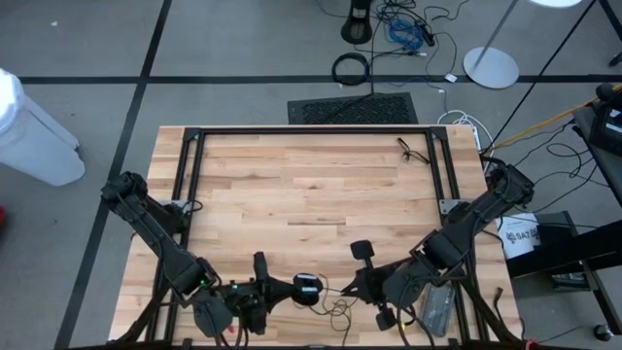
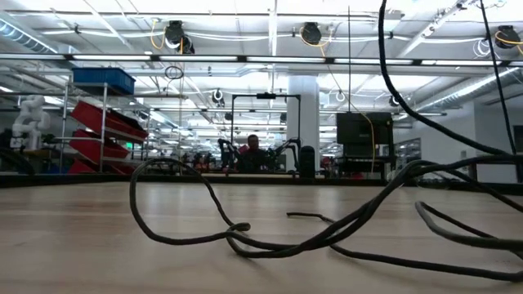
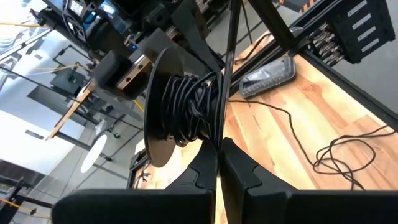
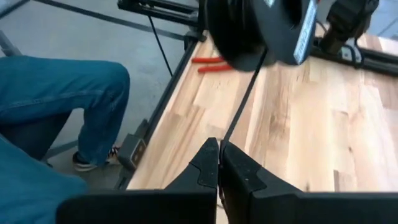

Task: Coil cords
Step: Coil the black wire onto the black spool

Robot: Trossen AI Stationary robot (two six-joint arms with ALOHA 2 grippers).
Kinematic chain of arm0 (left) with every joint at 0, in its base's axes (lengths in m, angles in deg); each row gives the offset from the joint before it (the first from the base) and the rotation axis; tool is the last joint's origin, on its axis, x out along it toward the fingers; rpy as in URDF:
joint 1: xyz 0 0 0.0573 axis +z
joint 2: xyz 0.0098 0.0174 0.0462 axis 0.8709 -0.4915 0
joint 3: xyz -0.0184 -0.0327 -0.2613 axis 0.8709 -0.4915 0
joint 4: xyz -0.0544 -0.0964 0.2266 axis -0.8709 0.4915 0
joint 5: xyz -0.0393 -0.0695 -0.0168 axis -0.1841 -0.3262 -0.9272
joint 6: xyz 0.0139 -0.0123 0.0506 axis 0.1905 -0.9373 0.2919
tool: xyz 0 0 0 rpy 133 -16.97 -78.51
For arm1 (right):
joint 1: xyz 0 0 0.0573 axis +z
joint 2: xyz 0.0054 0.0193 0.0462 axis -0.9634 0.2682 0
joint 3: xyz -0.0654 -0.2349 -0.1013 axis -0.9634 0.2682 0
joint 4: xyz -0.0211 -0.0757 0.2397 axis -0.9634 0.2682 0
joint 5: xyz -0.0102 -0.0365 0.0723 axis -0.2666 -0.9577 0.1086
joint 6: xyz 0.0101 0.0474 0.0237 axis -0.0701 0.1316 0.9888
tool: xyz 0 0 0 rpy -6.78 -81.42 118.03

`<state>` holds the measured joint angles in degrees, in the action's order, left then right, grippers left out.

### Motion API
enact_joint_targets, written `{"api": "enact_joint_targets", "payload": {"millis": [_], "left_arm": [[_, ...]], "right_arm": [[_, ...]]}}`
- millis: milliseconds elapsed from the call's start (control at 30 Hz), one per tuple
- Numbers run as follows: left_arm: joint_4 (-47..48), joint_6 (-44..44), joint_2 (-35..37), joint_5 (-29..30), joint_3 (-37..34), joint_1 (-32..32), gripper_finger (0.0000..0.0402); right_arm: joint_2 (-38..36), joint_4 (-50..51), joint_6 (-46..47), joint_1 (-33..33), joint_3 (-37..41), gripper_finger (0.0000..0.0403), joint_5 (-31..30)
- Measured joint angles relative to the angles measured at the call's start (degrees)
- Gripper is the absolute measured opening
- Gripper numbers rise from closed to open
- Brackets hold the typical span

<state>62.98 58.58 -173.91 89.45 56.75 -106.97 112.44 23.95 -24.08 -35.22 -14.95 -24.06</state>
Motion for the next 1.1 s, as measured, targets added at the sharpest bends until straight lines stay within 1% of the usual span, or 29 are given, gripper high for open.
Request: {"api": "enact_joint_targets", "payload": {"millis": [133,300,500,700,967,1100], "left_arm": [[1.48,-1.10,0.14,0.42,0.00,-0.11,0.0006],[6.83,-5.12,0.54,1.36,0.00,0.31,0.0006],[12.05,-10.52,1.60,1.19,0.00,1.40,0.0006],[15.22,-12.05,2.48,0.71,0.00,1.66,0.0006],[17.28,-12.99,4.27,-2.48,0.00,1.81,0.0006],[19.76,-13.33,5.55,-2.64,0.00,1.81,0.0006]], "right_arm": [[-0.04,1.78,1.52,0.17,0.00,0.0002,0.48],[-0.11,3.12,3.31,0.28,0.04,0.0026,0.67],[-0.11,5.89,5.28,0.17,0.04,0.0065,-3.14],[-0.11,8.77,7.95,0.17,0.04,0.0091,-8.46],[-0.06,8.76,9.58,1.31,0.04,0.0094,-13.56],[0.00,8.82,9.61,2.91,0.04,0.0094,-17.07]]}}
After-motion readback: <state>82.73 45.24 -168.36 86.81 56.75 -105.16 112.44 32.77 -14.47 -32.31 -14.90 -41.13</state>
